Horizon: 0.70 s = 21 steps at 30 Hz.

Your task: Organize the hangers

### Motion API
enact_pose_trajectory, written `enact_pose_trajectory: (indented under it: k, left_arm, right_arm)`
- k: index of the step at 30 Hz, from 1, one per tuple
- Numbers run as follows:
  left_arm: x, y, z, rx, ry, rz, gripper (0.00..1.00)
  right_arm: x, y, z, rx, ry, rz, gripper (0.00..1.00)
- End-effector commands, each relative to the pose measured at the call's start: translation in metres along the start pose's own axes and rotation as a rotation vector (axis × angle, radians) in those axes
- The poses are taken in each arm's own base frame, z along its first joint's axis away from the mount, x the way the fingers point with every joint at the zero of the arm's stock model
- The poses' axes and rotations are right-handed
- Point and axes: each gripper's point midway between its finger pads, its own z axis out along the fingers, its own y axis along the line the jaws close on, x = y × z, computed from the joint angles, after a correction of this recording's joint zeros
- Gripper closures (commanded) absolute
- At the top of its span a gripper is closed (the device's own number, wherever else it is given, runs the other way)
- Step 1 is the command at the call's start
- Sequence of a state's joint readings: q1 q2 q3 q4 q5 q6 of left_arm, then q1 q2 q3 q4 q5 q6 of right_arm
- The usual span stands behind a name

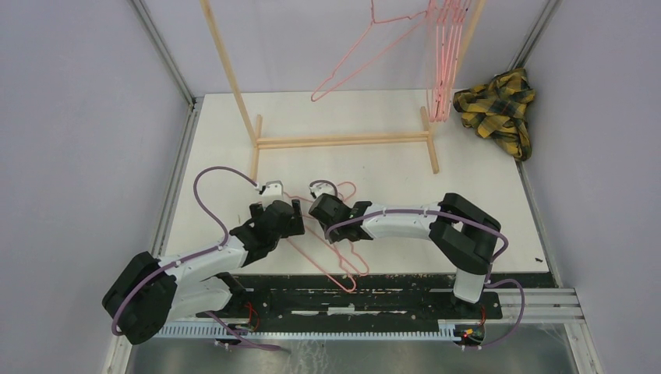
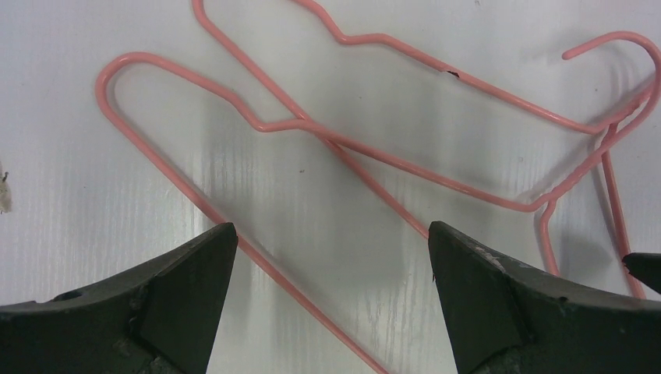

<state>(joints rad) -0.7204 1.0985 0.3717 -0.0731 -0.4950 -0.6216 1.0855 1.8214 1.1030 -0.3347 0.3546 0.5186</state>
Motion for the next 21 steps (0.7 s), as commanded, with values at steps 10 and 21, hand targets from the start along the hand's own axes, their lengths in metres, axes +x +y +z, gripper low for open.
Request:
enact_pose_trajectory:
  k: [10, 21]
  left_arm:
    - [-0.014, 0.000, 0.003, -0.018, -0.039, -0.085, 0.01]
    - [-0.015, -0.004, 0.005, -0.008, -0.037, -0.086, 0.01]
  right_arm:
    - [-0.034, 0.000, -0.024, 0.000, -0.110, 0.028, 0.55]
    - [-0.032, 0.023, -0.021, -0.109, -0.079, 0.036, 0.55]
